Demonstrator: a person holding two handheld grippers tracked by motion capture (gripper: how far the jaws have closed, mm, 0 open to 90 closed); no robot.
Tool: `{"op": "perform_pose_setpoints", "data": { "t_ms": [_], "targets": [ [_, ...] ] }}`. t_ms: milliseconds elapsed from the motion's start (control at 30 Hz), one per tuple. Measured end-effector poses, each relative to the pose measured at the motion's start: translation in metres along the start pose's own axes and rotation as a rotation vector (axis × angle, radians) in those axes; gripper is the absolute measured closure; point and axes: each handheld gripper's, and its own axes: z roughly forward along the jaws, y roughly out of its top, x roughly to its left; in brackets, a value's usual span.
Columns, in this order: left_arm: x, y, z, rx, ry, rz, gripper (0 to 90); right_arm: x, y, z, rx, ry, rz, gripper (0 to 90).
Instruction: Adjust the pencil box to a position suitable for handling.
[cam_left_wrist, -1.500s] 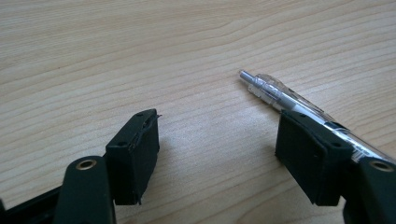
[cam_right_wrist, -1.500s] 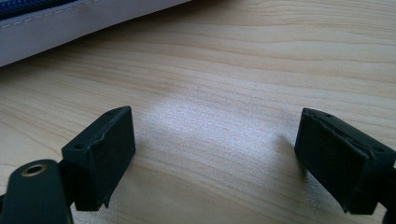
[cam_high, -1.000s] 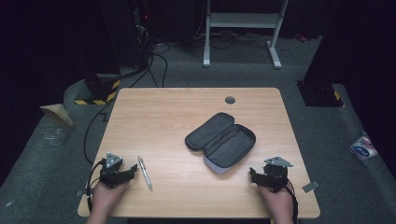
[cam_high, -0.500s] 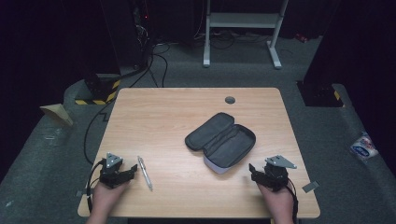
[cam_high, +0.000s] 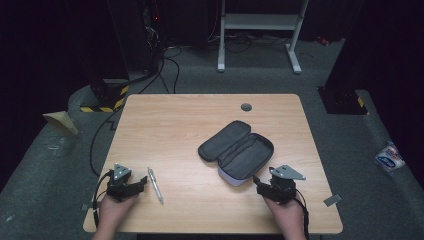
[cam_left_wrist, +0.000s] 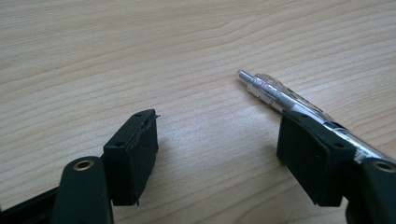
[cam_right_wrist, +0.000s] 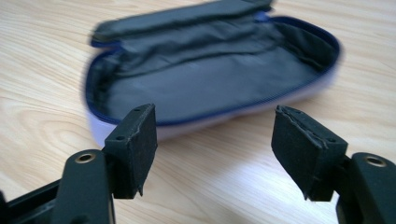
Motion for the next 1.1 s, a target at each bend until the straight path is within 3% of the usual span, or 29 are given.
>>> {"op": "perform_pose_setpoints", "data": {
  "t_ms": [133, 367, 500, 767, 1100],
  "targets": [
    [0.0, 0.0, 0.0, 0.001, 0.0, 0.001, 29.0, 0.017, 0.01, 0.008, -0.009, 0.059, -0.019, 33.9],
    [0.0, 0.0, 0.0, 0.001, 0.0, 0.002, 28.8, 0.038, 0.019, 0.021, -0.005, 0.118, -0.035, 36.8],
    [0.0, 0.0, 0.0, 0.001, 0.0, 0.002, 28.8, 0.053, 0.022, 0.03, 0.011, 0.142, -0.075, 42.5],
    [0.0, 0.0, 0.0, 0.001, 0.0, 0.002, 28.9, 0.063, 0.02, 0.038, 0.032, 0.148, -0.111, 50.3],
    [0.0, 0.0, 0.0, 0.002, -0.002, 0.003, 28.7, 0.062, 0.016, 0.042, 0.046, 0.15, -0.117, 72.5]
  ]
}}
